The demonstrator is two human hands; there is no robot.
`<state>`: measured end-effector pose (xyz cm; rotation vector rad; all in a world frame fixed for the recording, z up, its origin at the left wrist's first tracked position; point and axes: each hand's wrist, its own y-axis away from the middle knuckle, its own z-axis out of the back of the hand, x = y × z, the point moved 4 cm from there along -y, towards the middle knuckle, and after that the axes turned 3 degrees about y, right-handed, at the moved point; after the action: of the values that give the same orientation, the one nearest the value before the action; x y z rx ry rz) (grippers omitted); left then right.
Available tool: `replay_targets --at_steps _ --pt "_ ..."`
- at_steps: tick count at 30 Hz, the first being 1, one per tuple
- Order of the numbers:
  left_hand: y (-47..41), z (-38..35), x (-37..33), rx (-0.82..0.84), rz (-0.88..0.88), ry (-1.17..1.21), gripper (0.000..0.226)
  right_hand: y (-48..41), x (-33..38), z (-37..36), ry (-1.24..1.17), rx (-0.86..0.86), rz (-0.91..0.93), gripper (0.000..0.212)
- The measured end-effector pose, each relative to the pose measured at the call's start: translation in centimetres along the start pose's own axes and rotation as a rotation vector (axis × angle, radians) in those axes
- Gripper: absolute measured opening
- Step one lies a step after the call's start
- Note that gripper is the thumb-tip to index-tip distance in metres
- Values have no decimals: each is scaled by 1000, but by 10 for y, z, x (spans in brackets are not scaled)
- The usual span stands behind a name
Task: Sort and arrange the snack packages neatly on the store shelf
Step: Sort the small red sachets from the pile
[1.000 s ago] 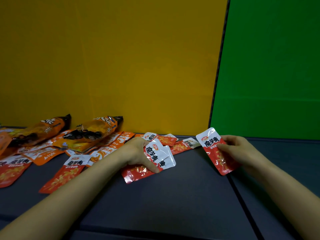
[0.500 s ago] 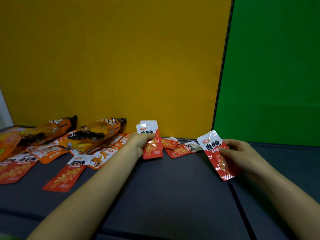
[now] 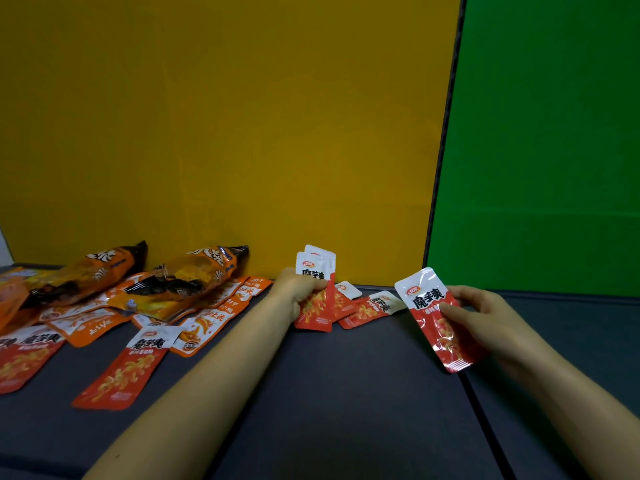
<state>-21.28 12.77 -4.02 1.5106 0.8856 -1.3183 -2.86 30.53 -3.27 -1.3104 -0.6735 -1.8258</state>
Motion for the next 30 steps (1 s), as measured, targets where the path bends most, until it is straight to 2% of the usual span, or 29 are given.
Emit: replay_targets --at_steps 5,9,13,17,20,22,24,27,30 --pt "-3 -14 5 39 -42 -83 21 0 -3 3 16 -31 4 20" --pt "-10 -22 11 11 -55 -251 44 0 -3 4 8 -54 10 23" --pt "-10 -32 11 28 -59 -381 47 0 -4 5 4 -72 14 23" --pt "-10 -37 13 15 -48 -313 40 0 -6 9 23 -104 16 20" --pt "-14 -39 15 -1 -47 -236 58 -1 -10 13 36 -136 18 21" --pt "-16 -39 16 -1 -47 -198 61 0 -11 14 36 -151 11 19" --pt "-12 -38 12 3 -54 -159 52 0 -11 14 21 -154 8 16" --pt "-9 -38 10 27 -68 -77 27 1 -11 15 -1 -161 10 16" --pt "-5 -40 7 140 -55 41 17 0 -12 16 -20 -173 9 21"
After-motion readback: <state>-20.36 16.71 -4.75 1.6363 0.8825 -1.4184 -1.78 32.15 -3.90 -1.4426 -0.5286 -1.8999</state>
